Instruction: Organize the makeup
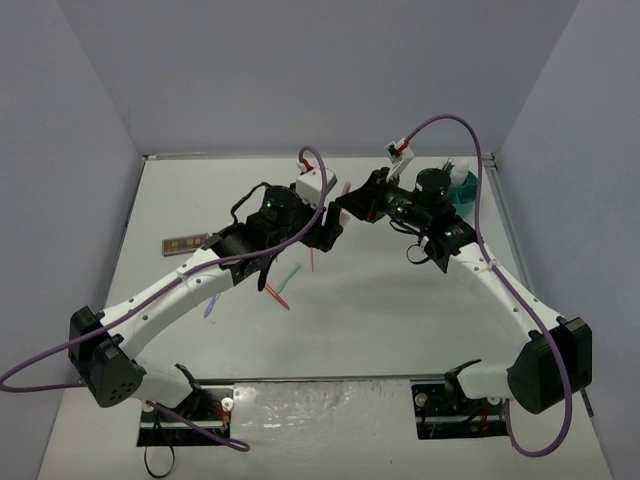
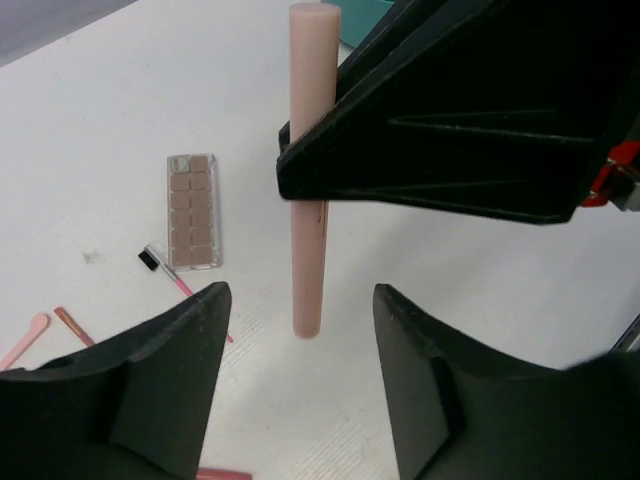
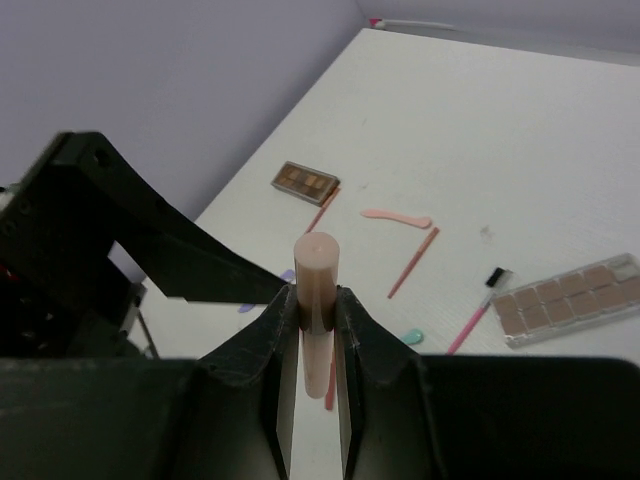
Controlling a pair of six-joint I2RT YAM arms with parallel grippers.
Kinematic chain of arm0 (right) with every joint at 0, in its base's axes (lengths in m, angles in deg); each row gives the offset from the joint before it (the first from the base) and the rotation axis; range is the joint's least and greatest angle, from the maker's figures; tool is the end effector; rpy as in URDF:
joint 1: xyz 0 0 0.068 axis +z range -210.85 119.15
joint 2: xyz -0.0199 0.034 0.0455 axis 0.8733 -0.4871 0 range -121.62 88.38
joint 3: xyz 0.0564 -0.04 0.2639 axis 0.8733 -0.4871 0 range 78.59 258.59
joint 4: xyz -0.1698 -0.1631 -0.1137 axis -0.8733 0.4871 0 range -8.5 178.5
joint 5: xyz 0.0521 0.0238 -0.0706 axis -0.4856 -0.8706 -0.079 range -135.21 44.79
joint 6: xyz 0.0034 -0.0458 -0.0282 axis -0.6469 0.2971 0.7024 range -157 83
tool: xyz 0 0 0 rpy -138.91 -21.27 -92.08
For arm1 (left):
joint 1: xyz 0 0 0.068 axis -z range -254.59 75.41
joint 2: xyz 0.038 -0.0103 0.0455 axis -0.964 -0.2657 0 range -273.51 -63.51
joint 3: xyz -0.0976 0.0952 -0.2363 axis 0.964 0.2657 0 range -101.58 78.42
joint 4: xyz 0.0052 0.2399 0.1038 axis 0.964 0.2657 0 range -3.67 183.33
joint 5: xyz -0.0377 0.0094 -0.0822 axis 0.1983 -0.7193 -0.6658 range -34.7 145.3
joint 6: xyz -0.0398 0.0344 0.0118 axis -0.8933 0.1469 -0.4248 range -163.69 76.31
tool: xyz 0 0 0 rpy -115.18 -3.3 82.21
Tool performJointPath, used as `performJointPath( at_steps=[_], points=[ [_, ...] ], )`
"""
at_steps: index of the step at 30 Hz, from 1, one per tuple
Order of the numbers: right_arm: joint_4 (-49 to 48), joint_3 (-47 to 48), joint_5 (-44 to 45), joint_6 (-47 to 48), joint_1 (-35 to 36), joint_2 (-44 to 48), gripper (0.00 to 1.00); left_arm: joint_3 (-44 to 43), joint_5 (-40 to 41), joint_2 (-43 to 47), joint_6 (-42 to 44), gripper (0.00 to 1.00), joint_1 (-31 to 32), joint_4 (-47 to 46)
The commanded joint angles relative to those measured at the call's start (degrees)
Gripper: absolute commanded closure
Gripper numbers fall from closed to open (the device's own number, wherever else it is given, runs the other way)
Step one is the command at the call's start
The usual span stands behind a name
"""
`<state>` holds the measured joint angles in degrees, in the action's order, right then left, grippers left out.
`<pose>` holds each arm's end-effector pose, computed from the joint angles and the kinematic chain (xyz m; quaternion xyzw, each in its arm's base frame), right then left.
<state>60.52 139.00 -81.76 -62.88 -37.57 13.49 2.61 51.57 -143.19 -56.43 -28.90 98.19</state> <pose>0.2721 0.1403 0.3768 -0.2196 0.6374 0.4845 0.5574 0.2266 -0.2353 0.3869 0.2449 0.7585 -0.3171 0.5139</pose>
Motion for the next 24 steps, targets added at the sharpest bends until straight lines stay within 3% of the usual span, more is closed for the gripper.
performJointPath(
  at_steps=[1, 3, 6, 9, 16, 24],
  points=[
    [2.2, 4.1, 9.1, 6.0, -1.2, 1.1, 1.0, -2.9, 5.7, 1.2, -0.9, 0.23, -0.2, 0.1],
    [3.3, 5.1, 12.7, 7.6, -2.1, 0.8, 1.0, -2.8, 7.7, 1.5, -1.3, 0.11, -0.7, 1.6],
    [5.1, 6.1, 21.5, 10.4, -4.0, 0.2, 1.0, -2.1, 11.5, 3.2, -2.7, 0.03, -2.2, 4.9],
    [4.3, 7.3, 30.0, 12.6, -7.2, -0.9, 1.0, -1.7, 13.4, 5.7, -4.6, 0.03, -5.3, 10.5],
    [-4.1, 10.0, 48.4, 19.1, -10.9, -7.9, 1.0, 1.5, 13.9, 14.3, -5.9, 0.03, -19.6, 20.2],
    [-15.2, 13.6, 56.8, 22.7, -14.1, -19.5, 1.0, 11.9, 19.4, 23.5, -2.4, 0.03, -24.4, 16.9]
  ],
)
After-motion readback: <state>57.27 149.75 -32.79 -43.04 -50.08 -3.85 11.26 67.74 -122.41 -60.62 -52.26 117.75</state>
